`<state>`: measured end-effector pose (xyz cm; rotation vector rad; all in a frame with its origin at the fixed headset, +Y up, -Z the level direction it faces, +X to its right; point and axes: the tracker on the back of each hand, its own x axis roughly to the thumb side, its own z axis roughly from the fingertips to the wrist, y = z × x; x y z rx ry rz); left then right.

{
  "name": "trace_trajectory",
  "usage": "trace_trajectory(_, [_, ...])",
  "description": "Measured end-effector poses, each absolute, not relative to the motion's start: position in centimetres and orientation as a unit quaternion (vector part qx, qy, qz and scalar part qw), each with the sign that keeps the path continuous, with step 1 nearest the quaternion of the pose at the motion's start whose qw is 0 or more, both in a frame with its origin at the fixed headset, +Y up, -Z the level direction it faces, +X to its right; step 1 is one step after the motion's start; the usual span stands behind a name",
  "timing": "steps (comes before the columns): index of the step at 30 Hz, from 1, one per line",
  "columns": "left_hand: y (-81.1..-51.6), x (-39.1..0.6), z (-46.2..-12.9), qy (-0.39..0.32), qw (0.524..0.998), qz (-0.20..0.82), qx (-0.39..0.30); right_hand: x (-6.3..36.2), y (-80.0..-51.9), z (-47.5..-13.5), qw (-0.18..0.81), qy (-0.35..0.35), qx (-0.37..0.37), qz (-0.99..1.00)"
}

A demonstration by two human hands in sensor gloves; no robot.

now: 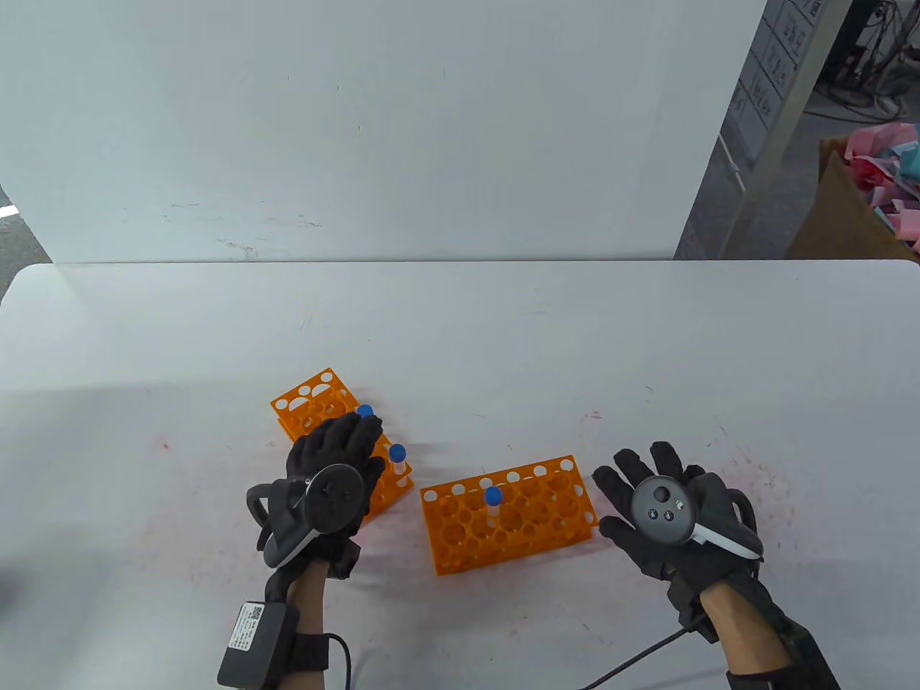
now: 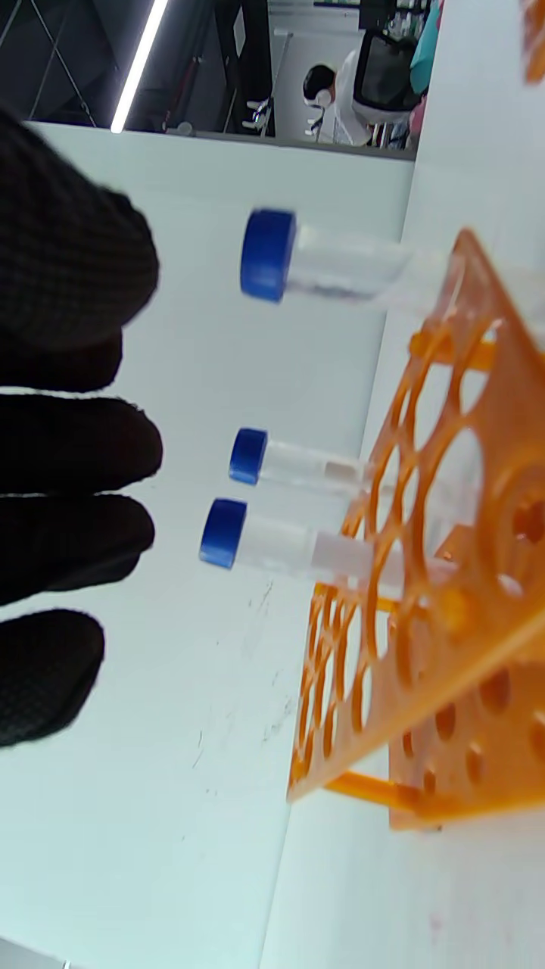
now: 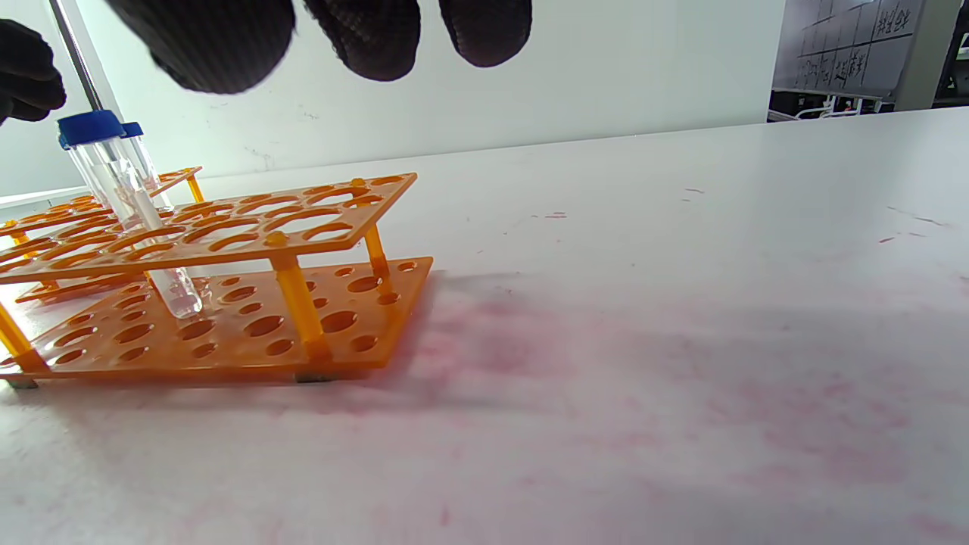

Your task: Transfer 4 test tubes between racks (Left hand only)

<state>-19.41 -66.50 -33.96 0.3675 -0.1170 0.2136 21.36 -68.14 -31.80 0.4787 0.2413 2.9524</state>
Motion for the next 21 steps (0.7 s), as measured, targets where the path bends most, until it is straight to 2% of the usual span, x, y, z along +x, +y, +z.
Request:
trace_trajectory(12, [-67.9,-21.4,-35.7,0.043,0.980,0.109,0.159,21.4,-68.1,-31.9,0.073,0.074,0.162,0.981])
trace_trajectory(21, [-68.7,-21.4,-37.0,0.076,0.983,0.118,0.121,21.4,-68.1,-32.1,0.074,0.079,0.158,0.981])
